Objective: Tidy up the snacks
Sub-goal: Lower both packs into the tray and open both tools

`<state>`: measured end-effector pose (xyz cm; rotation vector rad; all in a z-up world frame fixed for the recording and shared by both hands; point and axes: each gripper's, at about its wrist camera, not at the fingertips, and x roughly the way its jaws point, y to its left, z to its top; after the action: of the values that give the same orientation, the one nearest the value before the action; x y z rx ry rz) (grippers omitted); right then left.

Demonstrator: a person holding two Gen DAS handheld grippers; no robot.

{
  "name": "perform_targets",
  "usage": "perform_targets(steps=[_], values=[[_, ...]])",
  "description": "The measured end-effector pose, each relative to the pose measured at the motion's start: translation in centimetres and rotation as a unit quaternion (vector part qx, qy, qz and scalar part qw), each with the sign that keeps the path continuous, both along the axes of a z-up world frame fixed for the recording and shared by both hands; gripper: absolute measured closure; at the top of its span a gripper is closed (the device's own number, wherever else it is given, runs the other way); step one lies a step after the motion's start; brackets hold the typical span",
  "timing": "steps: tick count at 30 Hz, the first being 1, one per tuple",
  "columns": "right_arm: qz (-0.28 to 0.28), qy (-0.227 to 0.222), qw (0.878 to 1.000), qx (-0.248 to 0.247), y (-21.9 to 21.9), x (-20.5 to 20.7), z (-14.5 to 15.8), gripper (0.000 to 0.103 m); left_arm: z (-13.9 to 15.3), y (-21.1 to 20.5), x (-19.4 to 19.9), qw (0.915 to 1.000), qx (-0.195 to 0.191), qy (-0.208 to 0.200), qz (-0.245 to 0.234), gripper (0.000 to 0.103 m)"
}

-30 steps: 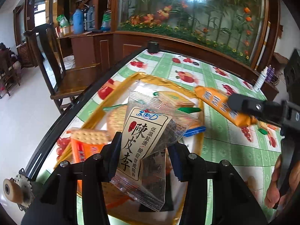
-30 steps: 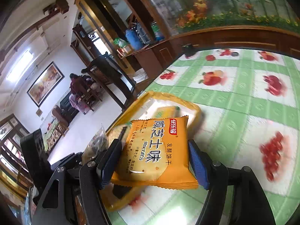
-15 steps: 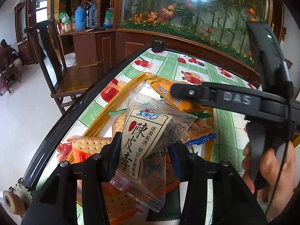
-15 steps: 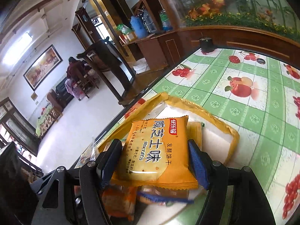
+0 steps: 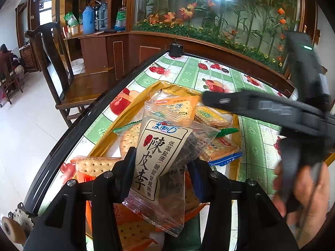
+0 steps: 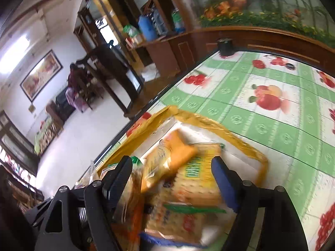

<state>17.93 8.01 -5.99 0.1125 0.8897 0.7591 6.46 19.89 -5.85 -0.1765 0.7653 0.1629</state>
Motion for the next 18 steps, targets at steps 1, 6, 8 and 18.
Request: perform_targets(steps=[1,6,8,18], values=[[-0.004,-0.001,1.0,0.009,-0.8,-0.2,0.3,0.024,0.0,0.0,0.1,1.0,0.0,0.0,0.0,0.057],[-0.032,-0.019,0.999,0.033,-5.5,-1.8,2.1,0.017,0.0,-0.2,0.2,1.0,0.0,0.001,0.003,0.057],[-0.043,-0.022,0.998,0.035,-7.3,-2.4,2.4,0.017,0.0,-0.3,0.2,1.0,0.002,0.001,0.002,0.057],[-0.098,-0.009,0.994,0.038,-14.5,-4.3,1.8,0.017,0.4,-2.8,0.3,0.9992,0.038,0.016,-0.001,0.039]])
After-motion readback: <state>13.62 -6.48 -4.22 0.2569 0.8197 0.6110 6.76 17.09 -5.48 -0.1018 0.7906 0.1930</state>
